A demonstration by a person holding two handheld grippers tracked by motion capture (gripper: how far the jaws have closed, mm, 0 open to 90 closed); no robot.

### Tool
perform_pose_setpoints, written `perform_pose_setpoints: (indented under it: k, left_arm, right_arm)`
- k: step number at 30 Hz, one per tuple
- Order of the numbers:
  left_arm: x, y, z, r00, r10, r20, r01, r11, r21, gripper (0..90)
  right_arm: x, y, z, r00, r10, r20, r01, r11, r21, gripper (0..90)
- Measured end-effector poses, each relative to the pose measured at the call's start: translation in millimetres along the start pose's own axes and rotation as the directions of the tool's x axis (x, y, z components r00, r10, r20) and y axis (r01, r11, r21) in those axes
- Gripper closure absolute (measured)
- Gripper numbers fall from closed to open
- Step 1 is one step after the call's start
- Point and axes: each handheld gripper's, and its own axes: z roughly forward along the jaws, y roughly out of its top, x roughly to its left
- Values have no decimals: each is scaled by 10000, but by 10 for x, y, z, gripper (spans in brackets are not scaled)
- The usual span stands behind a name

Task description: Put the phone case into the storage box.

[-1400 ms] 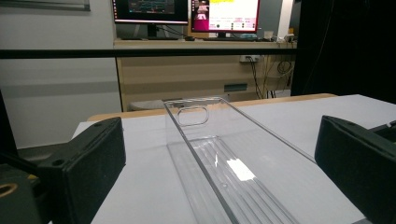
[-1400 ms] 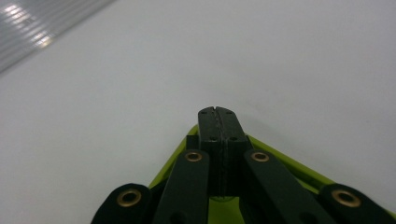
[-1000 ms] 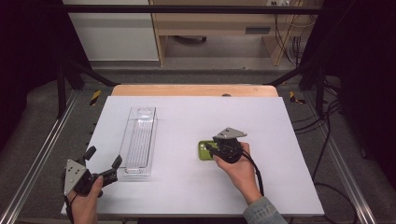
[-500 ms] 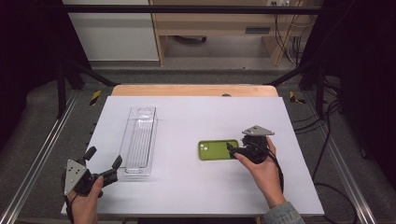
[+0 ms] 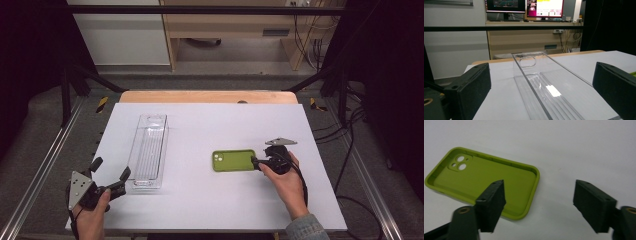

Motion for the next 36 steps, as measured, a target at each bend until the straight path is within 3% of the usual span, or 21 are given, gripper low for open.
perform_pose_setpoints:
  k: [10, 18, 36]
  left_arm:
    - [-11, -3, 6, 10000, 24, 23, -24, 10000, 22, 13]
    - [-16, -4, 12, 10000, 55, 52, -55, 10000, 34, 12]
    - [-23, -7, 18, 9999, 33, 98, -33, 10000, 58, 12]
  right_arm:
    - [-35, -26, 144, 9991, 427, -65, -425, 9987, 276, 559]
    - [-22, -26, 197, 9979, 622, -188, -610, 9965, 571, 678]
    - [4, -28, 260, 9948, 969, -301, -947, 9932, 683, 801]
